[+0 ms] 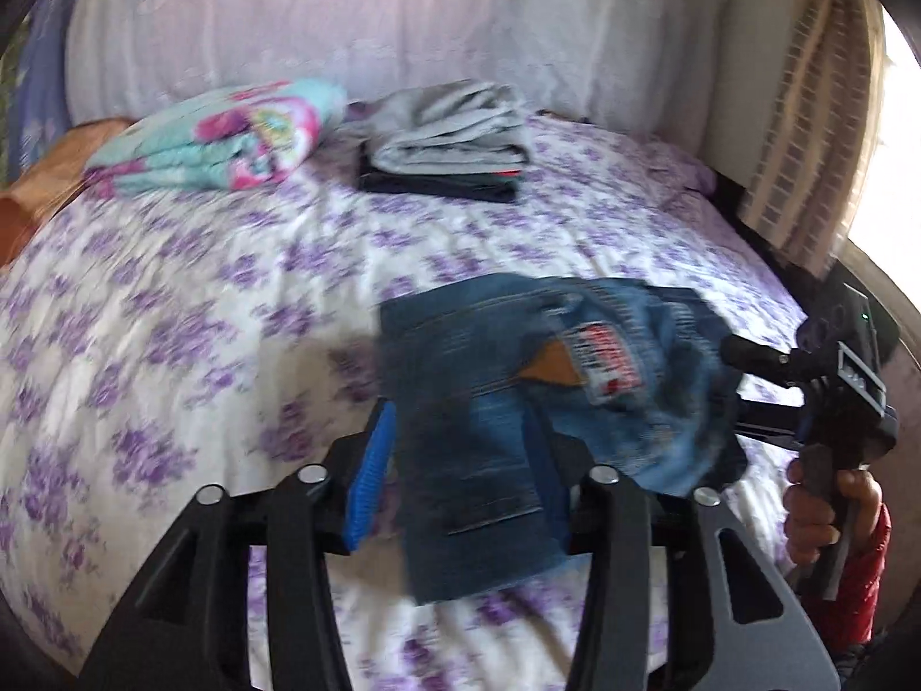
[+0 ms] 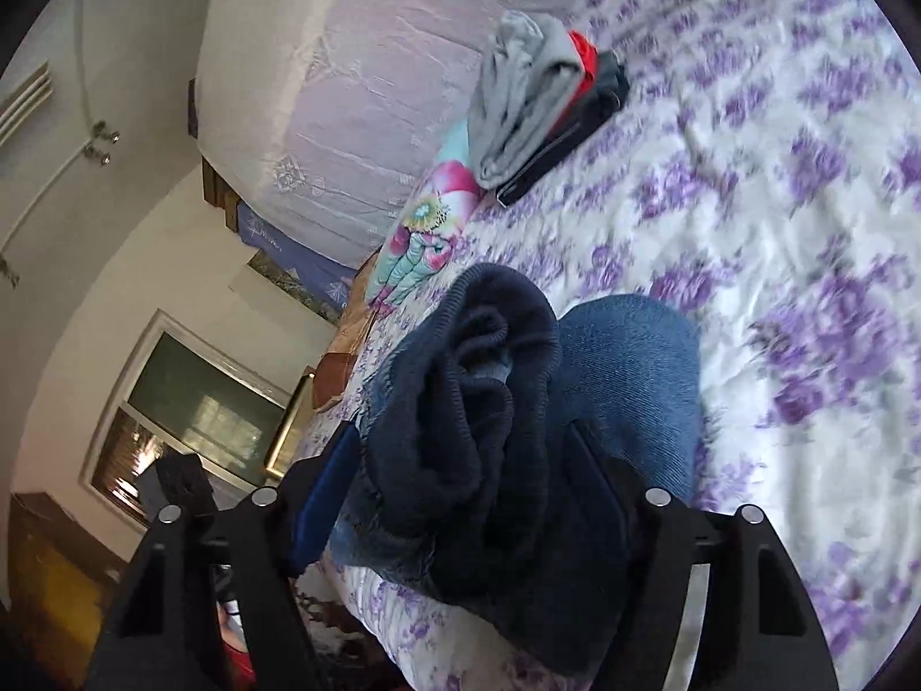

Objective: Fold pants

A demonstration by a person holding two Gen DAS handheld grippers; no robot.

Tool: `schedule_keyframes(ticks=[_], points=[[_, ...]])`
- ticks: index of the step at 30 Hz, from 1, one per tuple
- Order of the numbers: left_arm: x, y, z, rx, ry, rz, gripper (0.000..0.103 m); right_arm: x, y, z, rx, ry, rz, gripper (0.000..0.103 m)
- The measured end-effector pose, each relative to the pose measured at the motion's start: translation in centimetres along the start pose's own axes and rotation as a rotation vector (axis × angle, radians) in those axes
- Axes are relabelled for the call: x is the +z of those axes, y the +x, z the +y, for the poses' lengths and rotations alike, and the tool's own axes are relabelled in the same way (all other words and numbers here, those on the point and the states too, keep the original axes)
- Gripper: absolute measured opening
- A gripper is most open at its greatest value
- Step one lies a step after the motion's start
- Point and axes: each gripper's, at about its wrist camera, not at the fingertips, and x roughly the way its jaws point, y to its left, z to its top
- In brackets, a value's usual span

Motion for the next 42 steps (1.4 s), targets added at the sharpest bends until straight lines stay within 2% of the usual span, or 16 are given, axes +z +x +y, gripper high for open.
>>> schedule_keyframes(ticks=[1, 4, 10, 14, 18, 20, 23, 27, 29, 31, 33, 34, 35, 38, 39, 42], points=[[-0.2, 0.3, 0.4, 0.009, -0.012, 0.014, 0.058, 0.1, 0.2, 0.0, -0.001, 0.001, -0.003, 0.073], [-0.5, 1.3, 1.7, -0.025, -0.058, 0.048, 0.063, 0.0, 0.6, 0.7, -0.004, -0.02, 0.005, 0.071], [-0.3, 1.7, 2.1, -0.001, -0.041, 0.027, 0.065, 0.2, 0.2, 2.5, -0.043, -0.096, -0.037, 0.027], [0.5, 0.5, 1.7, -0.059, -0.048, 0.006, 0.065, 0.3, -1.0, 5.7, -0.018, -0.186, -0.075, 0.023], [0.9, -0.3, -0.7, -0.09, 0.02, -0.024, 0.065, -0.8, -3.2, 7.1, -0.02, -0.243, -0.124, 0.022], [0.5, 0.0, -2.3, -0.114, 0.065, -0.012, 0.066, -1.6, -4.3, 5.4, -0.052, -0.211, -0.145, 0.022], [-0.6, 1.4, -4.1, -0.104, 0.134, 0.015, 0.075, -2.4, -4.9, 0.5, -0.116, -0.097, -0.143, 0.021], [-1.7, 4.3, -3.5, -0.088, 0.098, 0.087, 0.09, -2.3, -4.2, -3.1, -0.05, 0.007, -0.102, 0.03], [-1.7, 4.8, -2.0, -0.151, 0.014, 0.121, 0.091, -2.0, -5.0, -1.7, -0.112, -0.034, -0.129, 0.043], [-1.3, 4.6, -0.6, -0.196, -0.06, 0.144, 0.09, -1.8, -7.0, 0.9, -0.231, -0.12, -0.24, 0.049], [-0.5, 3.4, 0.1, -0.135, -0.079, 0.094, 0.087, -1.5, -7.8, 3.7, -0.294, -0.227, -0.291, 0.074], [0.0, 2.8, 0.2, -0.095, -0.07, 0.06, 0.087, -1.2, -7.5, 5.4, -0.323, -0.293, -0.29, 0.092], [0.7, 2.1, 0.0, -0.067, -0.05, 0.025, 0.087, -1.0, -6.8, 6.6, -0.349, -0.349, -0.28, 0.097], [2.2, 1.7, -0.8, -0.019, -0.01, -0.003, 0.089, -0.6, -3.2, 9.7, -0.461, -0.52, -0.239, 0.099], [2.6, 2.4, -1.2, -0.001, 0.008, 0.003, 0.094, -0.6, -1.7, 10.1, -0.499, -0.558, -0.224, 0.099], [2.1, 6.9, -2.4, 0.068, 0.088, 0.095, 0.099, -0.7, 2.5, 8.6, -0.63, -0.58, -0.121, 0.1]])
